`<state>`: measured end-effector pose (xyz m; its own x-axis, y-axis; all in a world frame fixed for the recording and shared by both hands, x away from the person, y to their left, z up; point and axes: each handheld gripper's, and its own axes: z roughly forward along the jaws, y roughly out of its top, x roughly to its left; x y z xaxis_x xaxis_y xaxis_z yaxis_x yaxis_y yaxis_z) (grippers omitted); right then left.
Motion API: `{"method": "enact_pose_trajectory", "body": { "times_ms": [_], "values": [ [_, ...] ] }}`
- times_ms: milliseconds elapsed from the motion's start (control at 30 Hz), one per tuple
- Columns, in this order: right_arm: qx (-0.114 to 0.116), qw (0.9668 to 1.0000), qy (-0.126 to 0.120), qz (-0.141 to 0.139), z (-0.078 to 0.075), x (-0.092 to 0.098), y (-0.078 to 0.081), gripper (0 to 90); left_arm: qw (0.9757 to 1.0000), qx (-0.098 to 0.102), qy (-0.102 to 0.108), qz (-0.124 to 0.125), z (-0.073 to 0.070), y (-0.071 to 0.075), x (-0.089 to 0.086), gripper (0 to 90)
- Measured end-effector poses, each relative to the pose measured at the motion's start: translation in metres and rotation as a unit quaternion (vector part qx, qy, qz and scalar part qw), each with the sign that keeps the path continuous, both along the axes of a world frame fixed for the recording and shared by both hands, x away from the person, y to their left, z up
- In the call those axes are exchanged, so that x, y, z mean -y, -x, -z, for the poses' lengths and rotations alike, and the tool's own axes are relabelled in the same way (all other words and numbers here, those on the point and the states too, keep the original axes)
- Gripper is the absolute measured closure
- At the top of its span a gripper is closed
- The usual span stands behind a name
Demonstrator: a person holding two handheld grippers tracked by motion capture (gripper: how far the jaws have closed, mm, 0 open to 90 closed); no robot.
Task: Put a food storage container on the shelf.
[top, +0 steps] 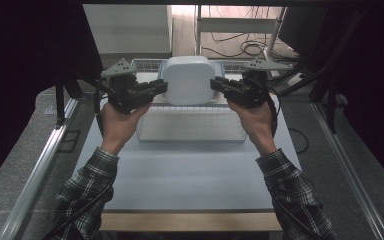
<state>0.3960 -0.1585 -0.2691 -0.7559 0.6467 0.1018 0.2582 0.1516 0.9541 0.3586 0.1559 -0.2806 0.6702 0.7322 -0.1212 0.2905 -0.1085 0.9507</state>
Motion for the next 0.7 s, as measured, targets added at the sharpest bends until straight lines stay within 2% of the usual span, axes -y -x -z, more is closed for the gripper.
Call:
{"method": "enact_pose_trajectory", "body": {
  "times_ms": [333,700],
  "values": [
    [0.000,0.9999,-0.007,0.013,-0.010,-0.005,-0.015,76.7,0.9998,-0.004,0.017,0.000,-0.008,-0.018,-0.004,79.4],
    [-0.004,0.9995,-0.013,0.028,-0.015,-0.009,-0.030,75.5,0.9997,-0.013,0.018,-0.008,-0.010,-0.036,-0.003,77.8]
  ]
}}
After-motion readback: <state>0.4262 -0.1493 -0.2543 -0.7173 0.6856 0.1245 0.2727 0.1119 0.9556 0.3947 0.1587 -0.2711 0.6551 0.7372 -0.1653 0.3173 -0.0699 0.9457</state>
